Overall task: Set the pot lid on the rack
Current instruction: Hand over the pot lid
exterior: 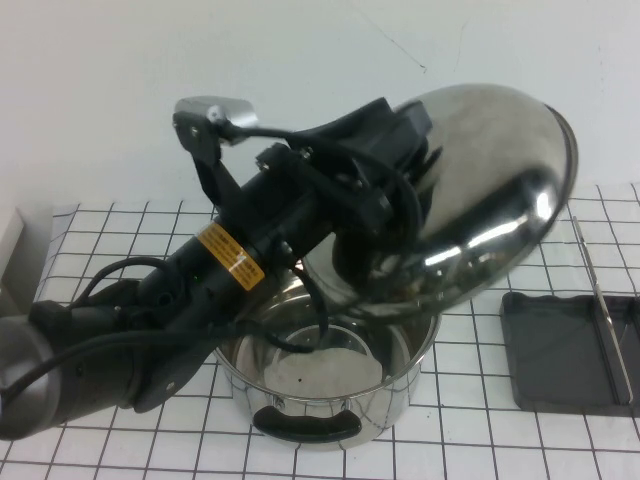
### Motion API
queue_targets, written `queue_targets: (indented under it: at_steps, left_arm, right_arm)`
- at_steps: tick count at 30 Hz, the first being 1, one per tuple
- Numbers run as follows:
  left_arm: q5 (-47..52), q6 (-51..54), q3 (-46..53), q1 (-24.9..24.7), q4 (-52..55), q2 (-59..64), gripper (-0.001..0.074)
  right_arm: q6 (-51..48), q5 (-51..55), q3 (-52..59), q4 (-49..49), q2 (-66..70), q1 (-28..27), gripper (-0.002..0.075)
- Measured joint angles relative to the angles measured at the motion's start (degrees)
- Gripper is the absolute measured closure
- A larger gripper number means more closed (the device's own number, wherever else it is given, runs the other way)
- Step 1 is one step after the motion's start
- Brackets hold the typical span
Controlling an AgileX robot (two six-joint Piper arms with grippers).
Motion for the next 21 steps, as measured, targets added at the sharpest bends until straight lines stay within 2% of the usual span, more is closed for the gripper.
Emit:
queue_targets:
  at_steps: [3, 6, 14, 21]
  left_arm:
    - [0.0, -4.4, 0.0, 0.0, -4.3, 0.0, 0.0418]
    - [0.0, -8.0, 0.0, 0.0, -7.5, 0.0, 0.0418]
    - [0.0, -9.7, 0.0, 0.0, -8.6, 0.0, 0.0418]
    - [0.0, -9.8, 0.0, 0.0, -7.7, 0.0, 0.0418]
  right_arm:
    - [-12.2, 2.7, -3.8, 12.4, 6.6, 0.1, 0.0356]
    - [-21.1, 6.0, -5.9, 22.5, 13.2, 0.1, 0.0296]
    - [-20.9, 21.0, -13.1, 25.8, 29.4, 0.1, 0.0272]
    - [-18.6, 28.1, -20.2, 25.8, 37.5, 0.1, 0.0271]
